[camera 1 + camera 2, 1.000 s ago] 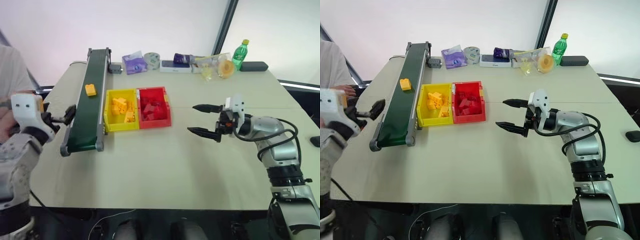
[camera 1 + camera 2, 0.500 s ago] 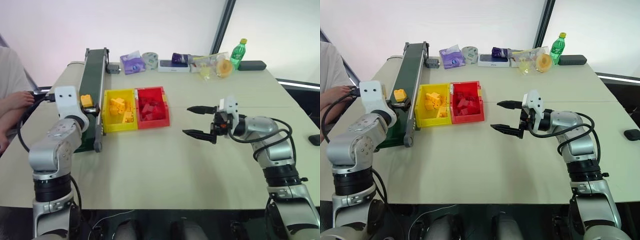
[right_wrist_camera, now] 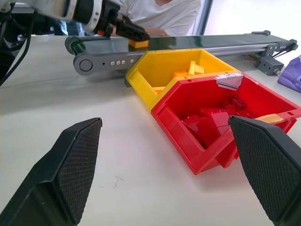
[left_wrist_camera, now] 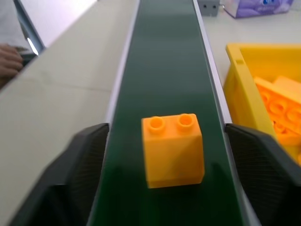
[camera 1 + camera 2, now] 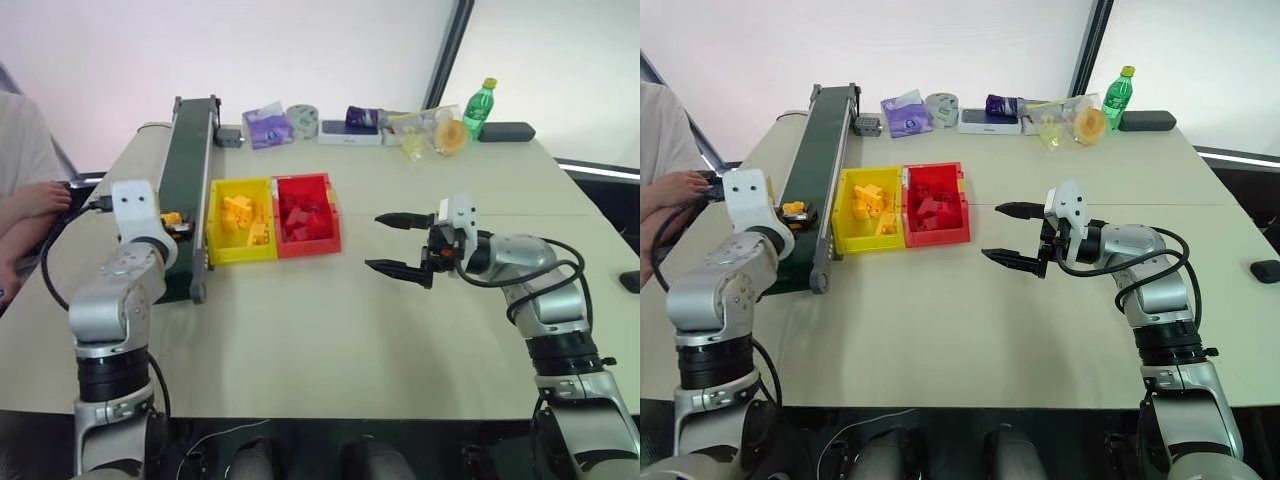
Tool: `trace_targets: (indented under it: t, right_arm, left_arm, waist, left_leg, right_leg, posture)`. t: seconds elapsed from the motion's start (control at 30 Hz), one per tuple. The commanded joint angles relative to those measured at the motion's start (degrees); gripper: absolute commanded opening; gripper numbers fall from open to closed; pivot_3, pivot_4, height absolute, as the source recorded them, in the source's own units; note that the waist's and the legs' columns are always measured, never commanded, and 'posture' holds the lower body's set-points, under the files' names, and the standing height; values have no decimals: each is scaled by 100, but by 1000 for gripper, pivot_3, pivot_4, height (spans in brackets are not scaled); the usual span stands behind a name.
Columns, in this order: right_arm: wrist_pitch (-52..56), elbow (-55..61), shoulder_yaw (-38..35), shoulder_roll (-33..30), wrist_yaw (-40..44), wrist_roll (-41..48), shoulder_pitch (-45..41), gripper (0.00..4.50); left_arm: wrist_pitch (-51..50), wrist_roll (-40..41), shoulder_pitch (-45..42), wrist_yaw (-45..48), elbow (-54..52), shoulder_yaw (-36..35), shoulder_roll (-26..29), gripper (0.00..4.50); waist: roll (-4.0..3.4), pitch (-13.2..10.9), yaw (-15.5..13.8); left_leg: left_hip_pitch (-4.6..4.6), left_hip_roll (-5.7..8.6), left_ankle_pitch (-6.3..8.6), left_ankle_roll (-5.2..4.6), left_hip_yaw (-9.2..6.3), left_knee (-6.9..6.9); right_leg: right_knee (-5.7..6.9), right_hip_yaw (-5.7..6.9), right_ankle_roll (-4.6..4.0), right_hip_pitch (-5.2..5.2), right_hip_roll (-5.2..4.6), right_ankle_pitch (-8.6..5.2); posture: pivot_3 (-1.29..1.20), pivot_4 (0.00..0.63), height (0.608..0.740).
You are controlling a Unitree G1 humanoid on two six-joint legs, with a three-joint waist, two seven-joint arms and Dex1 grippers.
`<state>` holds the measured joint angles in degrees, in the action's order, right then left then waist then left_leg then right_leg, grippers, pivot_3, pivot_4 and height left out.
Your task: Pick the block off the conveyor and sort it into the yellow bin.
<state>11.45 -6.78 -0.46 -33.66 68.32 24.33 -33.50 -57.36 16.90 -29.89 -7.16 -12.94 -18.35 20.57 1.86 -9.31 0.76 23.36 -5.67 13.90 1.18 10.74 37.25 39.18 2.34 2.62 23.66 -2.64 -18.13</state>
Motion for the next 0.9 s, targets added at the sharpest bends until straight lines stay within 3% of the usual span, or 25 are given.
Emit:
trace_targets:
  t: [0.03,0.1,0.33,0.47,0.63,0.83,0.9]
  right_arm:
    - [-71,201,-135,-76,7,67,-51,4500]
    - [-77,184,-143,-87,8,63,-59,4500]
    - [-111,128,-138,-65,-7,44,-94,4500]
    - [-107,139,-129,-38,-20,58,-122,4500]
    - [-162,79,-106,6,-45,26,-152,4500]
    - [-147,237,-156,-19,-135,26,-68,4500]
    - [-118,296,-197,-49,-172,46,-12,4500]
  left_arm:
    - [-87,-6,-5,-53,-143,-259,-75,2011]
    - [-49,-32,-15,-70,-200,-341,-97,1260]
    - [411,-137,-559,335,-307,36,218,1313]
    - [810,-59,-587,852,-169,421,130,1313]
    - [1469,-319,-989,853,820,850,-372,1313]
    - [2500,-633,-1558,1059,2445,1100,-558,1313]
    - [2544,-425,-1633,1234,2591,962,-627,2362]
  waist:
    - [0,0,2]
    - [0,0,3]
    - [1,0,-25]
    - [0,0,-8]
    - [0,0,-15]
    - [0,0,9]
    - [0,0,3]
  left_leg:
    - [0,0,0,0,0,0]
    - [0,1,0,0,-1,0]
    - [1,1,0,1,-1,1]
    - [-1,7,1,-1,2,1]
    - [-1,9,0,0,0,6]
    - [0,8,0,0,2,3]
    - [0,8,0,0,5,2]
  right_leg:
    - [0,0,0,0,1,0]
    - [0,0,0,0,2,0]
    - [0,2,0,0,3,0]
    - [0,2,1,-4,-2,1]
    - [0,3,1,-3,5,1]
    - [1,2,1,0,9,1]
    - [0,2,1,2,9,0]
  posture:
    - [0,150,740]
    - [0,150,740]
    - [0,150,740]
    - [0,150,740]
    - [0,150,740]
    - [0,150,740]
    - [0,150,740]
